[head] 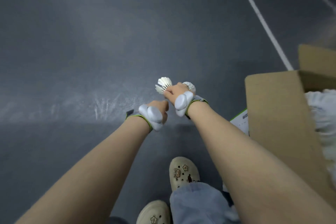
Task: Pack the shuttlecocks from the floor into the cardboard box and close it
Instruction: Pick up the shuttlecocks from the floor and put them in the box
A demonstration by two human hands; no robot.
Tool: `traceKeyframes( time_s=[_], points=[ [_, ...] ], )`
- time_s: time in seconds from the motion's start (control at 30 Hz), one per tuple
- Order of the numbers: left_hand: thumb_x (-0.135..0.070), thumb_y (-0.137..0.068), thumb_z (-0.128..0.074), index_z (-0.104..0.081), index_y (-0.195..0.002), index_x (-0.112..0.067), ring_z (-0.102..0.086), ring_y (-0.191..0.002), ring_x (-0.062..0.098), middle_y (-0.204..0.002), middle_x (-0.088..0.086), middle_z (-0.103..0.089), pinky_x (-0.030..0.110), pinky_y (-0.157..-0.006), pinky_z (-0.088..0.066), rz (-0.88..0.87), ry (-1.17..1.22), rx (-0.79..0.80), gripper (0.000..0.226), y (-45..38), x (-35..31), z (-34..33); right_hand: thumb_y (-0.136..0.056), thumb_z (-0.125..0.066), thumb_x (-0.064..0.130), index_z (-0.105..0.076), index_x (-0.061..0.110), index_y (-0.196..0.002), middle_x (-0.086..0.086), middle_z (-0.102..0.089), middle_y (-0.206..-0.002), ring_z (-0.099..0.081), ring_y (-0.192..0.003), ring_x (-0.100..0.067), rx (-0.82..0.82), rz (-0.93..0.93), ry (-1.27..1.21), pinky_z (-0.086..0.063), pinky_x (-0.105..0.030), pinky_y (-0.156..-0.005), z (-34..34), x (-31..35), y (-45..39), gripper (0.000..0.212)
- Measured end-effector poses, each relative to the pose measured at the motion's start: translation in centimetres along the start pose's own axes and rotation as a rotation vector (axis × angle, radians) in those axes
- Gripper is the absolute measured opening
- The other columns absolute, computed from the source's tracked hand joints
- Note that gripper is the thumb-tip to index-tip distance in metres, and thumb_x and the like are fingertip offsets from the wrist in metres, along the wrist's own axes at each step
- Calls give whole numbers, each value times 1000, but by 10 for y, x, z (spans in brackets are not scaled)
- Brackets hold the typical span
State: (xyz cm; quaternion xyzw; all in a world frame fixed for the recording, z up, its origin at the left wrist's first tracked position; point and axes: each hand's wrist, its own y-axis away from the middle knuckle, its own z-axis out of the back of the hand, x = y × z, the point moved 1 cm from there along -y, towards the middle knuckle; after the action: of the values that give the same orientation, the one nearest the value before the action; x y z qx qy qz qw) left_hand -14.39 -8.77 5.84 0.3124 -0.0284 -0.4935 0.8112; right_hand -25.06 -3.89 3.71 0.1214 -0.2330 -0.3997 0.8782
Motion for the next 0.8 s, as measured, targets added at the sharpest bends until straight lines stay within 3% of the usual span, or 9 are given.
traceKeyframes(
  time_s=[0.1,0.23,0.27,0.33,0.4,0.53,0.63,0.8],
  points=[
    [-18,-96,-40,-50,-127,-15,-54,-117,23,-128,6,-57,28,-92,-41,9,94,-52,33,40,-16,9,-95,-37,43,-68,24,-106,-17,-61,-113,-55,-108,-36,-64,48,-51,-40,-33,-89,34,19,45,38],
    [-16,-92,-38,-57,-115,-14,-61,-106,31,-117,10,-64,37,-93,-50,-2,332,-148,30,109,-42,13,-95,-45,28,-69,20,-110,-13,-63,-119,-54,-114,-32,-138,109,-142,-40,-30,-96,91,44,126,29],
    [-14,-92,-38,-58,-113,-12,-62,-104,33,-115,13,-65,38,-90,-52,-21,370,-165,29,123,-49,13,-94,-47,27,-70,20,-107,-12,-65,-114,-56,-110,-31,-192,118,-176,-41,-31,-95,102,46,143,28],
    [-13,-92,-39,-60,-111,-10,-63,-102,34,-113,14,-66,37,-88,-53,-78,371,-189,29,147,-66,12,-92,-49,27,-71,20,-98,-7,-65,-85,-56,-96,-26,-325,130,-248,-44,-31,-88,117,41,180,24],
    [-15,-92,-39,-60,-109,-10,-63,-99,34,-110,14,-67,39,-87,-53,-127,397,-235,28,165,-82,14,-91,-49,26,-72,20,-90,1,-48,-62,-48,-84,-22,-445,128,-327,-42,-30,-80,126,33,211,23],
    [-17,-92,-40,-60,-103,-11,-64,-95,32,-107,11,-69,38,-86,-53,-215,434,-286,23,196,-119,15,-90,-50,26,-71,22,-89,-7,-50,-83,-53,-97,-29,-648,76,-371,-46,-34,-87,133,9,262,22],
    [-15,-91,-39,-60,-103,-13,-65,-92,29,-105,9,-69,37,-82,-54,-261,403,-291,25,209,-140,10,-91,-48,26,-69,21,-91,-8,-51,-95,-49,-105,-29,-710,1,-283,-41,-36,-96,138,-12,286,22],
    [-17,-92,-38,-59,-105,-13,-60,-82,25,-104,9,-68,35,-78,-52,-318,317,-233,25,216,-169,2,-92,-42,22,-66,22,-95,-9,-51,-110,-46,-110,-28,-772,-147,-152,-38,-36,-92,153,-61,318,25]
  ],
)
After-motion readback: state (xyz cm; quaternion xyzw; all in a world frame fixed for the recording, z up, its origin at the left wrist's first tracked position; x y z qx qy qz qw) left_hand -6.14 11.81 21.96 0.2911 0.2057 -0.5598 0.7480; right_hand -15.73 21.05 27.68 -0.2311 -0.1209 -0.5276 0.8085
